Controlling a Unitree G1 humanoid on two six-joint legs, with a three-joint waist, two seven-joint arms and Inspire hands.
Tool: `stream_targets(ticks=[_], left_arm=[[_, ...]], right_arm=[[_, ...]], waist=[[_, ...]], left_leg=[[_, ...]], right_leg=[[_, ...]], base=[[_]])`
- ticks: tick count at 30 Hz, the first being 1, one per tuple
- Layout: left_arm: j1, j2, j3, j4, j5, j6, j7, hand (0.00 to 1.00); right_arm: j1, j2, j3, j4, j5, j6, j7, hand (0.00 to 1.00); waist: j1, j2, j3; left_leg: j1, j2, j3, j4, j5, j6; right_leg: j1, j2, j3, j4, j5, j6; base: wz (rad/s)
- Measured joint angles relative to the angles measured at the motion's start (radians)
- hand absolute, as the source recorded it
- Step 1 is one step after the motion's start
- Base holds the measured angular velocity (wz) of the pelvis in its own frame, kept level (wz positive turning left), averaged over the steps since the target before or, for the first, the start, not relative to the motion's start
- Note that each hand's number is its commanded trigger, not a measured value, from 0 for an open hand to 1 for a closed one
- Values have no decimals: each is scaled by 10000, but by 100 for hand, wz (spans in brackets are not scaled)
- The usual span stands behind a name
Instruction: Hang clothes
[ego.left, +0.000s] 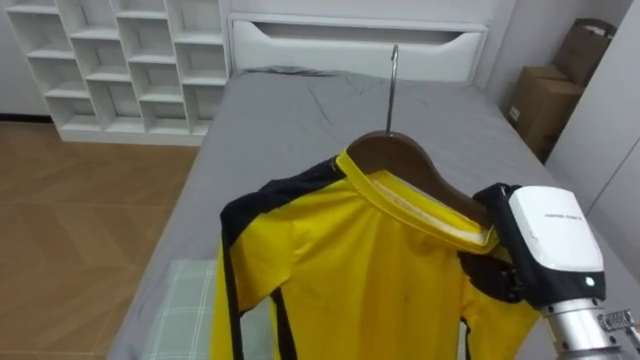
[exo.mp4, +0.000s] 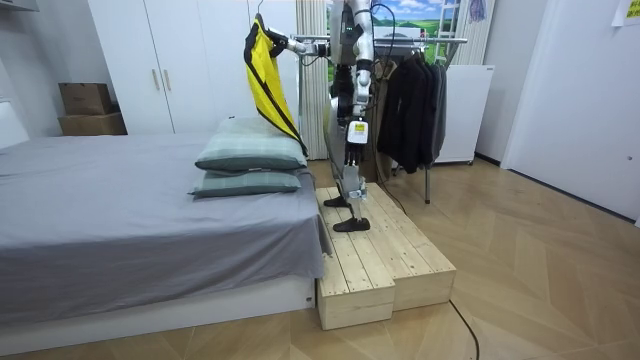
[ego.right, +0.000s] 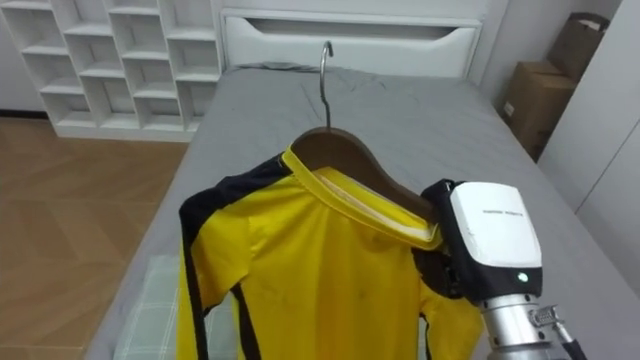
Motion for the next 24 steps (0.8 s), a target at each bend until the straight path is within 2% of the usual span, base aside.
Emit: stream_targets(ticks=[3,6,8,11,14,24], left_arm=[[-152,-79,-307,-29,9,5,21,0],[-159,-290,-307,-111,5,14,35,0],[-155,-306,-312,-219,19,26,35,0],[-122,-316,-305,-228,14,29,53,0],[-82,-319,-299,-216,20,30,72,0],[55,-323,-277,-218,67,40,75,0]], right_arm=[[-1,-1,0,-87,78,7,188,100],[-7,-8,-1,-252,398,11,421,100],[-36,-9,-6,-317,631,138,633,100],[-66,-8,-8,-346,784,251,773,100],[-79,-7,-15,-393,850,303,842,100],[-84,-7,-29,-412,851,313,841,100]], waist=[[6,-104,10],[-24,-195,55],[-43,-252,55],[-29,-283,114],[-8,-305,132],[58,-300,117]], left_leg=[[26,-4,32,16,1,1],[26,-3,47,17,1,1],[32,-3,53,8,0,1],[31,-3,57,-1,0,1],[33,-1,69,-2,-1,0],[19,1,60,5,-5,-5]], right_leg=[[8,0,45,22,1,0],[8,1,51,18,1,0],[8,3,61,13,0,0],[5,3,62,4,0,0],[4,8,70,-1,0,0],[3,7,61,-11,1,0]], base=[[-3],[0],[0],[0],[0],[0]])
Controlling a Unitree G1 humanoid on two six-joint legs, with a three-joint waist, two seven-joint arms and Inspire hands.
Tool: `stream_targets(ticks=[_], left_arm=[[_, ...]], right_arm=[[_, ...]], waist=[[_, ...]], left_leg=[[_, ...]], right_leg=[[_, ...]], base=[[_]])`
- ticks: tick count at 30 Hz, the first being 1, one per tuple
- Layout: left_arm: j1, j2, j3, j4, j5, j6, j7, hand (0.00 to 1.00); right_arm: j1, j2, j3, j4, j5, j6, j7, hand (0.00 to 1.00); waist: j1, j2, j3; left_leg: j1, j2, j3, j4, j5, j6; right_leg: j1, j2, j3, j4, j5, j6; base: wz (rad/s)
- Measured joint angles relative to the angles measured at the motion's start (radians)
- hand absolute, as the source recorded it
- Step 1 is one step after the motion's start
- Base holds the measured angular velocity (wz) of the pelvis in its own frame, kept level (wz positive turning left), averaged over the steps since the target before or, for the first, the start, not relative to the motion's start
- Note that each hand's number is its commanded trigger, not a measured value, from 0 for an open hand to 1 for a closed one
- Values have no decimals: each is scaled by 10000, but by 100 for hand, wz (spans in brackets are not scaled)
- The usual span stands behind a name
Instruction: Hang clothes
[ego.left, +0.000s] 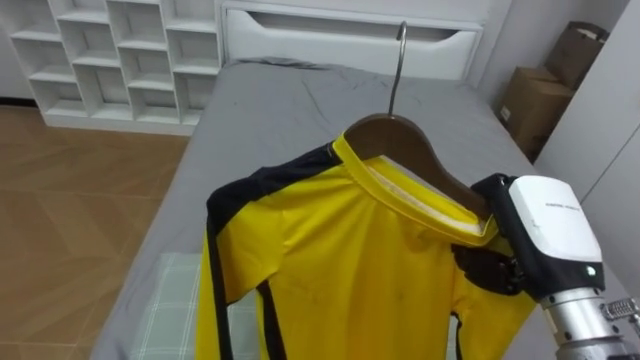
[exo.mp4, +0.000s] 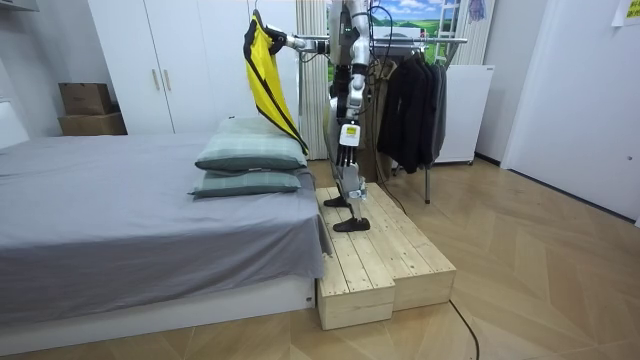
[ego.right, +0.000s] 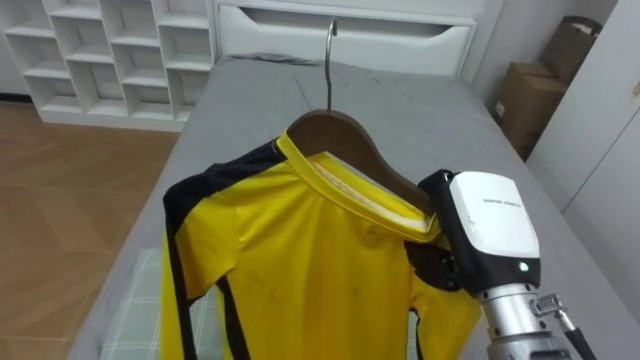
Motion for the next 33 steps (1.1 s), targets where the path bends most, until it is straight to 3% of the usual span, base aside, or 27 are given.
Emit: stream_targets(ticks=[14,24,28,33], left_arm=[[53,-16,2,-16,536,10,-4,0],[0,-80,0,-52,694,76,89,0],[-51,-96,0,-90,1035,177,84,0],[-25,-142,-23,-393,1101,414,104,0]], right_arm=[[2,20,4,-15,0,-8,10,100],[8,220,5,-438,-2,34,216,100],[163,484,3,-438,2,42,438,100],[376,691,-6,-547,-13,47,517,100]], waist=[[-26,101,-84],[-174,175,-44],[-391,215,-26],[-650,280,-99]], left_leg=[[38,5,5,3,0,0],[192,41,296,-19,-50,-3],[304,171,589,-18,-218,-21],[448,359,1409,51,-281,-130]], right_leg=[[17,0,7,13,2,-3],[2,64,285,65,15,-15],[-25,201,454,62,45,-55],[-637,559,1321,438,167,-210]], base=[[0],[-8],[-20],[-62]])
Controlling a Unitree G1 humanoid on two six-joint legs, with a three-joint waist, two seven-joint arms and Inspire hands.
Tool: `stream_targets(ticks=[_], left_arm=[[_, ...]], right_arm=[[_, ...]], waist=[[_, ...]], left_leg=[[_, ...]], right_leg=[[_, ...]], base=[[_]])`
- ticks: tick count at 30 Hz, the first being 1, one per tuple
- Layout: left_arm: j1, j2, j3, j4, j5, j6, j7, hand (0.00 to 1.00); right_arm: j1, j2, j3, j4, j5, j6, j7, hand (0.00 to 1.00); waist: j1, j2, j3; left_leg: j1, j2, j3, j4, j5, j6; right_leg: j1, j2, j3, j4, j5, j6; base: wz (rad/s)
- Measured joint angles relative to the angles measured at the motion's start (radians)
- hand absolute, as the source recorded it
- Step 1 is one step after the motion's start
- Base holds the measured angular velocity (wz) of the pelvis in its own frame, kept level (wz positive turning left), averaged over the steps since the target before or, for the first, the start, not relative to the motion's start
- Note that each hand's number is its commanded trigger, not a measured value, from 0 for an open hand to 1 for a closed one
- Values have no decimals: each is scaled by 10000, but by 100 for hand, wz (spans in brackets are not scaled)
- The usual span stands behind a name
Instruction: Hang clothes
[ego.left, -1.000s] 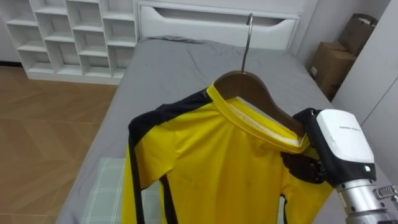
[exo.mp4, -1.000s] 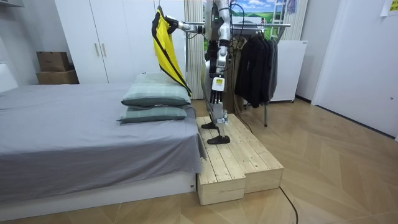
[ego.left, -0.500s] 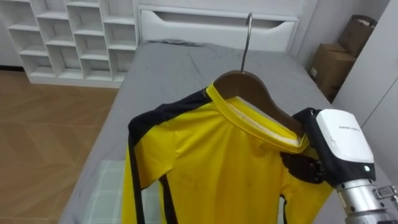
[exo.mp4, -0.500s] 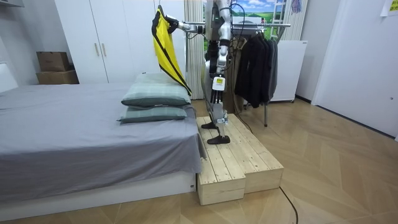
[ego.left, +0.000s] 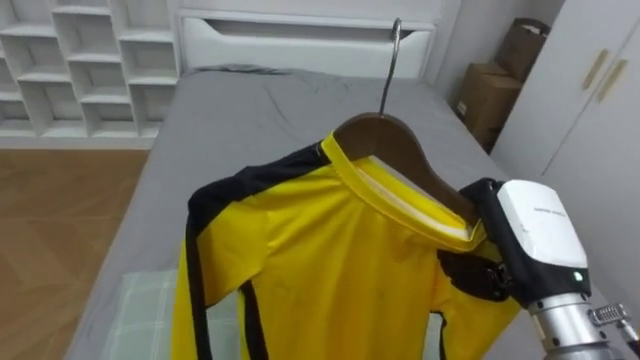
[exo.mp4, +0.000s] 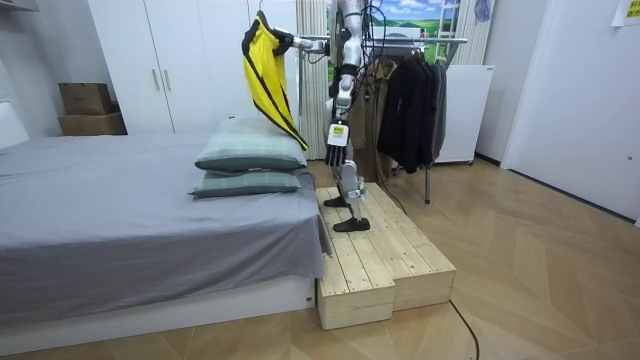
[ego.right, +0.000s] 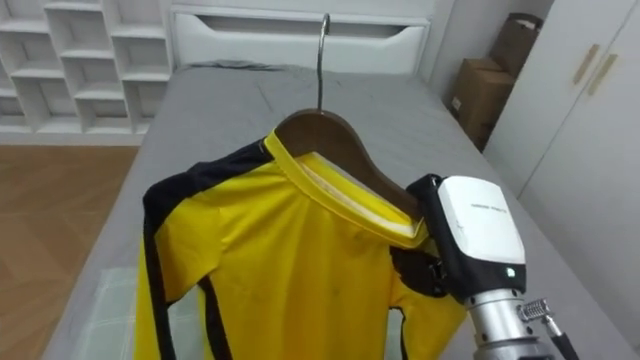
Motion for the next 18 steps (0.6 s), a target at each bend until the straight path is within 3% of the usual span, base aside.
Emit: stream_targets(ticks=[1,3,5,6,7,8,9,10,13,14,15,18], left_arm=[[-17,-32,18,-22,1,14,-18,0],[-31,-69,52,-23,-12,13,-30,0],[-51,-10,90,-20,-30,-1,-46,0],[-58,-6,96,-16,-22,-6,-51,0],[-161,-9,95,-13,-2,-12,-61,0],[-259,-52,102,-21,16,-14,-74,0],[-307,-81,107,-18,59,-13,-83,0],[-468,-81,78,8,176,-3,-110,0],[-604,-30,-304,15,166,80,14,0],[-602,-32,-603,11,168,81,115,0],[-572,-39,-708,10,171,83,175,0],[-544,-26,-1065,103,35,73,222,0]], right_arm=[[1,-6,1,0,1,25,0,100],[-25,-1,44,0,4,36,0,100],[-169,-29,321,7,108,92,-1,100],[-219,-46,400,6,112,103,-1,100],[-286,-48,450,6,111,140,-1,100],[-301,-68,457,6,112,243,-1,100],[-312,-90,449,5,135,298,-2,100],[-320,-116,409,6,317,396,-1,100],[-325,-49,430,32,356,502,28,100],[-352,-44,496,79,379,502,36,100],[-427,-40,581,125,379,501,72,100],[-863,33,1084,151,264,500,262,100]], waist=[[68,75,-9],[189,187,-34],[155,238,19],[115,257,32],[67,266,98],[41,264,106],[18,267,105],[-103,370,82],[-431,281,160],[-394,201,214],[-294,190,219],[85,167,208]], left_leg=[[129,7,243,0,1,-1],[303,-46,124,13,-2,2],[253,-198,-845,344,-116,180],[236,-254,-1199,460,-182,277],[191,-411,-1916,656,-307,449],[185,-546,-2310,696,-376,529],[176,-560,-2369,690,-451,500],[126,-582,-2340,679,-587,440],[-121,-669,-1693,643,-809,442],[-151,-749,-1313,640,-865,526],[-196,-777,-1106,676,-903,591],[-556,-922,162,658,-936,688]], right_leg=[[-185,148,525,156,3,-7],[-511,388,1387,377,11,-19],[-869,797,2733,729,78,2],[-969,903,3043,836,102,2],[-1140,1088,3684,1077,85,48],[-1358,1265,4220,1264,91,145],[-1470,1350,4417,1312,134,196],[-1670,1510,4595,1354,247,269],[-2146,1561,4834,1307,596,509],[-2299,1558,4804,1157,830,567],[-2374,1548,4717,1049,1012,579],[-2471,1329,4346,-690,2679,611]], base=[[-128],[-151],[-171],[-165],[-150],[-141],[-119],[-82],[-56],[-74],[-113],[-140]])
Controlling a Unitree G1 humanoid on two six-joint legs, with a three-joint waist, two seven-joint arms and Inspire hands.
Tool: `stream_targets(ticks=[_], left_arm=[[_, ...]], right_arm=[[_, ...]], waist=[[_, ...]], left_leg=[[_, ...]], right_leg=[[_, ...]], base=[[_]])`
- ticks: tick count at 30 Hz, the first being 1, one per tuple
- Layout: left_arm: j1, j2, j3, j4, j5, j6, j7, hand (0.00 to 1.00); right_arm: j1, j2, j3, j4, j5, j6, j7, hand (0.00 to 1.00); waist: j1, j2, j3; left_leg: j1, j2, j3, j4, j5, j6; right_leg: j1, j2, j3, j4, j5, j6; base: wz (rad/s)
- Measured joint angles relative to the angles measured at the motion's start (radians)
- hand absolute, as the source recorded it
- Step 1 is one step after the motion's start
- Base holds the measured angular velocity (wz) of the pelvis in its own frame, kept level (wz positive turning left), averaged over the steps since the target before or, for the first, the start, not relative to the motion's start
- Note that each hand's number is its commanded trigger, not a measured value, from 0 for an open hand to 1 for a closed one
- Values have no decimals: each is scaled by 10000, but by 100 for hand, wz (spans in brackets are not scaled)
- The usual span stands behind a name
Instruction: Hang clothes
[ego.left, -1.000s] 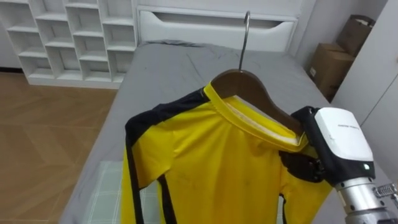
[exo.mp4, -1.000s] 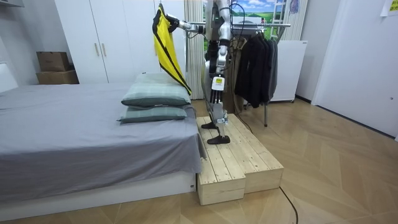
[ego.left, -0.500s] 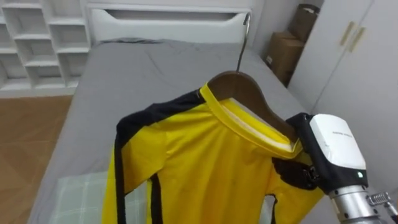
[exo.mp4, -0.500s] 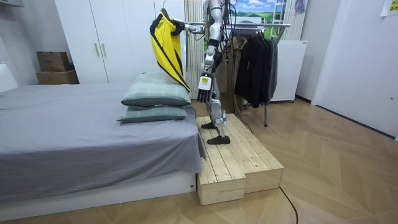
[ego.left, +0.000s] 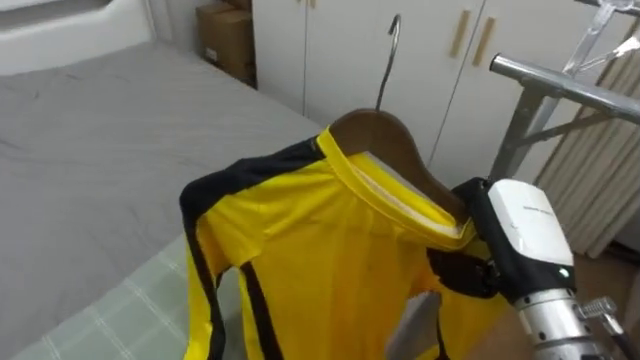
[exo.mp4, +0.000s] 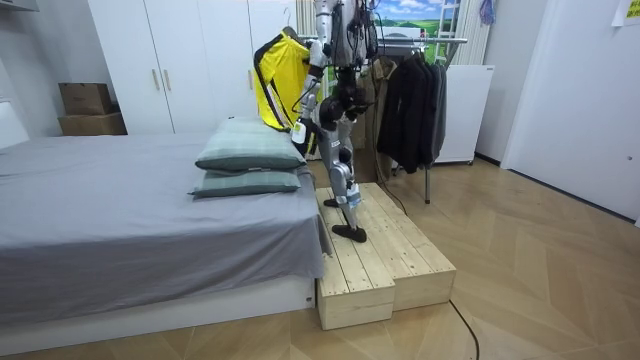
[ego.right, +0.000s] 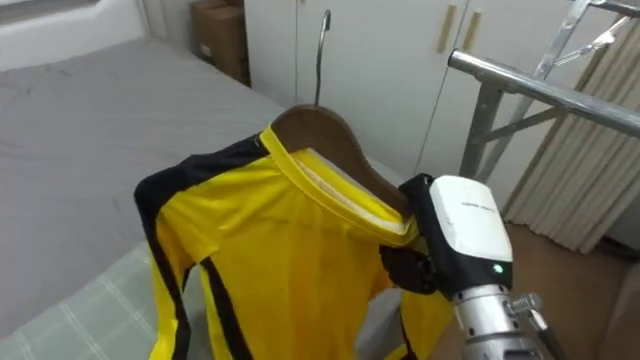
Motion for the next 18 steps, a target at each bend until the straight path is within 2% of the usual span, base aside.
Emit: stream_targets(ticks=[1,2,3,4,5,6,7,8,9,10,11,12,13,14,15,16,17,18], left_arm=[[29,52,-114,168,-108,-8,87,0],[60,4,-152,346,-94,-2,147,0],[44,-9,-195,359,-81,-3,156,0],[33,-17,-238,354,-83,-6,162,0],[137,-23,-224,350,-78,5,157,0],[161,-24,-210,353,-82,16,152,0],[209,-9,-198,367,-78,48,160,0],[296,-108,-143,438,-56,124,179,0],[328,-158,-67,498,-34,150,167,0],[360,-203,15,605,2,218,94,0],[292,-144,34,595,125,225,21,0],[254,-87,57,595,186,227,-21,0],[237,-46,65,591,333,234,-84,0],[88,-69,61,575,379,302,-121,0],[36,-83,73,542,402,346,-149,0],[23,-78,97,346,591,410,-167,0],[-81,-49,78,286,723,437,-163,0],[-145,-43,43,286,738,464,-162,0]], right_arm=[[-149,192,171,-1,-155,-24,108,100],[-98,255,192,0,-342,-77,116,100],[-99,218,177,3,-388,-65,117,100],[-122,112,163,3,-402,-27,117,100],[-114,83,184,5,-440,-27,119,100],[-117,99,188,5,-433,-30,118,100],[-175,195,275,62,-403,-31,118,100],[-259,291,538,174,-339,7,120,100],[-269,319,702,176,-283,18,121,100],[-292,316,984,173,-167,15,123,100],[-310,330,1066,172,23,18,148,100],[-314,375,1069,203,83,32,189,100],[-317,459,1082,211,66,112,286,100],[-318,478,1047,212,63,227,312,100],[-318,467,1046,213,58,280,343,100],[-325,579,1047,210,-3,327,491,100],[-330,657,1066,207,0,327,545,100],[-330,687,1067,206,-1,327,577,100]], waist=[[186,107,61],[204,172,31],[191,163,3],[378,205,-18],[495,157,-155],[547,54,-211],[628,-101,-180],[650,-82,-177],[688,-50,-164],[736,94,-212],[657,136,-185],[658,56,-139],[607,27,-146],[475,-47,-98],[482,-67,-107],[558,-73,-108],[572,-122,-124],[551,-137,-124]], left_leg=[[-137,230,888,9,-96,120],[-148,343,1401,-22,-93,103],[-138,363,1628,-81,-75,79],[-103,373,2150,-164,-23,21],[-1,376,2807,-116,-24,-61],[69,346,3031,44,-42,-135],[77,175,3202,514,-160,-234],[-52,186,2651,1006,-215,-40],[-191,167,2101,1096,-173,64],[-340,75,1043,849,-69,172],[-665,42,493,308,245,178],[-734,7,427,284,399,225],[-652,114,544,175,537,213],[-596,156,812,119,581,209],[-606,188,1014,94,581,208],[-661,284,1329,-41,579,201],[-731,355,1546,-45,573,181],[-773,371,1629,-41,571,177]], right_leg=[[-165,30,-1196,-6,200,-476],[-421,-157,-3036,1407,-913,-1023],[-500,-332,-3810,2143,-1560,-1065],[-573,-791,-4887,3562,-2673,-1027],[-389,-1465,-5499,4413,-3596,-1002],[-197,-1816,-5635,4500,-3946,-972],[65,-2024,-5638,4172,-4223,-858],[340,-1676,-4893,3851,-4192,-930],[453,-1513,-4597,3627,-4044,-975],[679,-1181,-4201,2962,-3548,-1044],[896,-952,-3984,2238,-3065,-1114],[949,-894,-3823,2020,-2908,-1133],[978,-773,-3743,1717,-2708,-1099],[887,-705,-3750,1541,-2549,-1089],[846,-671,-3823,1441,-2436,-1096],[881,-713,-4325,1168,-2154,-1178],[880,-890,-5130,1006,-1996,-1290],[881,-955,-5444,950,-1962,-1326]], base=[[-138],[-112],[-72],[-71],[-75],[-77],[-83],[-101],[-130],[-134],[-125],[-90],[-62],[-61],[-75],[-87],[-76],[-40]])
